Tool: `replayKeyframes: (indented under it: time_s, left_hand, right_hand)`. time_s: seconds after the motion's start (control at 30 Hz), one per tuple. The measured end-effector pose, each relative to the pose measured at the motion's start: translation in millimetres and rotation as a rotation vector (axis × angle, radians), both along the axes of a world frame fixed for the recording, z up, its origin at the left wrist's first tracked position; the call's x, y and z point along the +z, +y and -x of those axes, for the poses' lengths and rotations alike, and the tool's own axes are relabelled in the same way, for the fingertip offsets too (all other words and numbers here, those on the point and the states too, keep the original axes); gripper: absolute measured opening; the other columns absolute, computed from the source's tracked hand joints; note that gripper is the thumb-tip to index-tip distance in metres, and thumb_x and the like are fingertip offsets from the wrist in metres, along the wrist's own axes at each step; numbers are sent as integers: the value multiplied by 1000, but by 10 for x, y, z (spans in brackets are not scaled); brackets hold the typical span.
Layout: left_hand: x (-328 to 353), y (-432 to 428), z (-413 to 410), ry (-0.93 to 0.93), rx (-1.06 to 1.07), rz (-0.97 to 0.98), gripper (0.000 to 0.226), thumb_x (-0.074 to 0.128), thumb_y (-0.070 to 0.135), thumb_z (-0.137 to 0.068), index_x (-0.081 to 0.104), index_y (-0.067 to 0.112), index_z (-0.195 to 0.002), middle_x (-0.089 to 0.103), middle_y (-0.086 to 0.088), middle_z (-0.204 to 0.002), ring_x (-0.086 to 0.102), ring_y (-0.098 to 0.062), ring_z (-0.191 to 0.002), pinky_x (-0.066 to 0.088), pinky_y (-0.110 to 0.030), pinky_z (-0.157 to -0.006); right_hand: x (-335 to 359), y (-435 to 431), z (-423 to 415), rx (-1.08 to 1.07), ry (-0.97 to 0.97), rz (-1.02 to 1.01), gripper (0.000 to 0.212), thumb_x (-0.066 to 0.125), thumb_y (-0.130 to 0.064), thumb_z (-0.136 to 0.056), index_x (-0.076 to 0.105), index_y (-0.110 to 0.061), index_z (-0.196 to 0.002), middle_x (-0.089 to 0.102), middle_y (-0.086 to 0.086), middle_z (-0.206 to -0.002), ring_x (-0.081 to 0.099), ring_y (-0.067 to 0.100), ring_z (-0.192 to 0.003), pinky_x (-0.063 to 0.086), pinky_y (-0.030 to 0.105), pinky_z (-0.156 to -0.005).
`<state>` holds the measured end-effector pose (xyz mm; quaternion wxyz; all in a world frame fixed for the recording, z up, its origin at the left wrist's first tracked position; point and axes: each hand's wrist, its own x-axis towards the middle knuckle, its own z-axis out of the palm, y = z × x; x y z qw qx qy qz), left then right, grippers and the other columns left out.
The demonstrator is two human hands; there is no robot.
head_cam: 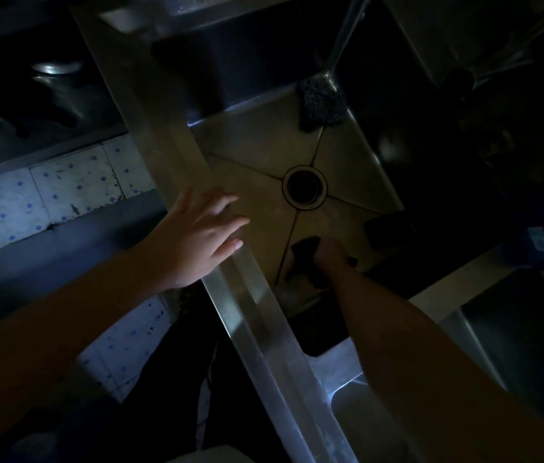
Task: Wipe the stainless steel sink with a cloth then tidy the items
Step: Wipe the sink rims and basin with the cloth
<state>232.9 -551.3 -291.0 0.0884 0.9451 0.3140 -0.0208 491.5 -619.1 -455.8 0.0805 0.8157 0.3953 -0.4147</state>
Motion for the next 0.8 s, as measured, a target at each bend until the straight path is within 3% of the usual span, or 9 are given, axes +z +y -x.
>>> replayKeyframes:
  time_s: [0.13,0.23,0.37,0.47,0.6,0.7,0.8]
  left_hand:
    - [-40,240,20,19,12,79,39,54,36,-88,61,12,-118,49,-18,-132,48,-35,-121,36,-58,-99]
    - [-77,460,14,17,-40,78,36,55,33,-88,62,12,-117,50,-18,-131,49,-36,-119,36,-54,-98]
    - [-97,746,42,12,-117,42,34,55,31,-88,64,11,-114,53,-23,-128,52,-39,-117,36,-52,-98]
    - [-118,932,5,36,-122,123,39,47,36,-93,53,19,-127,37,-17,-145,32,-33,-136,19,-49,-109]
    - [-149,1153,-50,93,-140,154,42,37,40,-96,43,25,-135,23,-11,-153,15,-27,-143,6,-46,-113]
    - [-149,1275,-35,102,-189,148,41,42,37,-95,48,21,-132,29,-14,-149,21,-31,-140,11,-49,-112]
    - [-126,1393,-16,87,-237,159,36,53,30,-91,57,14,-124,41,-21,-142,36,-38,-133,26,-54,-106]
  right_hand:
    - [13,270,-294,-253,-165,-76,40,49,-26,-96,53,-8,-132,51,13,-140,50,29,-127,41,39,-108]
    - [-1,237,-185,-378,-147,-144,43,50,-18,-94,48,-4,-134,49,14,-139,46,32,-128,37,40,-108]
    - [-30,194,337,-415,-71,-127,32,59,-9,-88,59,0,-119,60,19,-125,56,33,-115,46,35,-92]
    - [-71,245,771,-233,28,-115,24,51,-12,-91,63,-2,-109,65,18,-113,61,32,-105,49,37,-87]
    - [-107,351,801,26,107,-37,31,49,-9,-94,56,-1,-123,57,19,-126,55,31,-115,44,38,-97]
    - [-139,307,584,30,33,-28,35,46,-9,-95,50,-4,-129,51,19,-133,52,32,-120,42,39,-101]
    - [-134,259,281,-235,-99,-133,40,51,-6,-89,50,1,-129,53,22,-131,53,35,-118,42,38,-101]
